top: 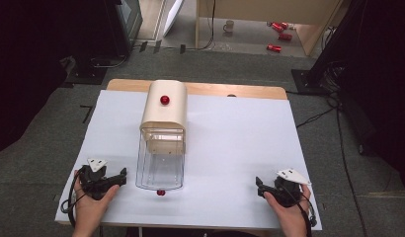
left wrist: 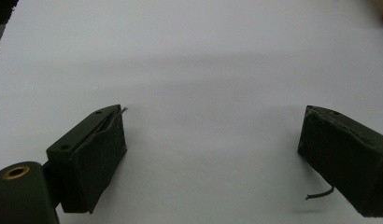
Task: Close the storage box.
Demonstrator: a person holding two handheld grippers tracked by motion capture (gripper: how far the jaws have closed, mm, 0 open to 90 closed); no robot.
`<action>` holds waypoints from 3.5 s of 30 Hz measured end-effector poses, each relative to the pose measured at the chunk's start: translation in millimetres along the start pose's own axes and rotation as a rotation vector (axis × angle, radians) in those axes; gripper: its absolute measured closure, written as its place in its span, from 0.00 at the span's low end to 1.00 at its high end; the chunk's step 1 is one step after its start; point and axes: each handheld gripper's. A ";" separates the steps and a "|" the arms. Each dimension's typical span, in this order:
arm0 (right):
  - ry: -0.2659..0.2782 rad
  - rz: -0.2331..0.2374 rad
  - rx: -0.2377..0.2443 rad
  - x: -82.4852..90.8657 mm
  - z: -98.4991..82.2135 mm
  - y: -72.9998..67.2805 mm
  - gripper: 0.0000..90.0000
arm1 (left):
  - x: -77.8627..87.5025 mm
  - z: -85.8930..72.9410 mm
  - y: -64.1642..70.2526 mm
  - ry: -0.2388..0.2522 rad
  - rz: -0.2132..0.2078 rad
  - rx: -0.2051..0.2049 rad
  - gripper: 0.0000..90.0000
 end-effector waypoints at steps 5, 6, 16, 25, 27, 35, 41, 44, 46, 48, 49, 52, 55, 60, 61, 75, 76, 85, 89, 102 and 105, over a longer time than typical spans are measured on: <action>0.040 0.057 0.013 7.3 9.5 -27.5 0.19 | 0.0 0.0 -0.1 0.000 0.000 0.000 0.08; 0.046 0.065 0.016 8.1 11.1 -32.9 0.20 | 0.0 0.0 -0.1 0.000 0.000 0.000 0.08; 0.084 0.159 0.041 6.3 19.3 -87.0 0.29 | 0.1 0.0 0.0 0.000 0.000 -0.001 0.08; 0.092 0.263 0.073 1.6 23.7 -127.5 0.43 | 0.1 0.0 0.0 0.000 0.000 -0.001 0.08; 0.093 0.275 0.075 1.2 23.9 -131.7 0.44 | 0.1 0.0 0.0 0.000 0.000 -0.001 0.08; 0.089 0.365 0.091 1.7 21.8 -159.5 0.57 | 0.1 0.0 0.0 0.001 0.000 -0.001 0.08; 0.096 0.419 0.090 4.6 20.3 -174.3 0.63 | 0.1 0.0 0.0 0.000 0.000 -0.002 0.08; 0.096 0.440 0.089 6.5 19.7 -180.7 0.65 | 0.1 0.0 0.0 0.000 0.000 -0.002 0.08; 0.098 0.456 0.093 6.7 19.3 -184.9 0.66 | 0.1 0.0 0.0 0.000 0.000 -0.002 0.08; 0.099 0.464 0.096 6.3 19.2 -186.7 0.67 | 0.1 0.0 0.0 0.000 0.000 -0.002 0.08; 0.096 0.470 0.094 6.1 19.1 -188.6 0.68 | 0.1 0.0 0.0 0.000 0.000 -0.002 0.08; 0.091 0.494 0.091 5.1 19.2 -195.4 0.71 | 0.1 0.0 0.0 0.000 0.000 -0.002 0.08; 0.088 0.518 0.095 3.7 17.8 -201.2 0.74 | 0.1 0.0 0.0 0.000 0.000 -0.002 0.08; 0.069 0.566 0.102 1.6 14.8 -211.8 0.78 | 0.1 0.0 0.0 0.000 0.000 -0.002 0.08; 0.070 0.576 0.105 1.3 14.6 -213.9 0.79 | 0.1 0.0 0.0 0.000 0.000 -0.001 0.08; 0.061 0.633 0.112 -6.5 14.3 -234.0 0.84 | 0.1 0.0 0.0 0.000 0.000 -0.003 0.08; 0.058 0.644 0.112 -8.0 14.5 -236.4 0.84 | 0.1 -0.1 0.0 0.001 0.000 -0.002 0.08; 0.055 0.670 0.102 -12.6 14.0 -244.7 0.84 | 0.1 0.0 0.0 0.000 0.000 -0.002 0.08; 0.058 0.678 0.098 -11.1 16.6 -246.3 0.85 | 0.1 0.0 0.0 0.000 0.000 -0.003 0.08; 0.080 0.680 0.081 -8.7 24.7 -248.6 0.86 | 0.1 0.0 0.0 0.001 0.000 -0.003 0.08; 0.086 0.677 0.075 -7.9 27.0 -248.1 0.86 | 0.1 0.0 0.0 0.001 0.000 -0.002 0.08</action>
Point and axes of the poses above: each handheld gripper's, and its own axes: x roughly backward along the jaws, z roughly out of its top, y roughly to its right, and after that the axes turned 13 degrees about y, right-handed
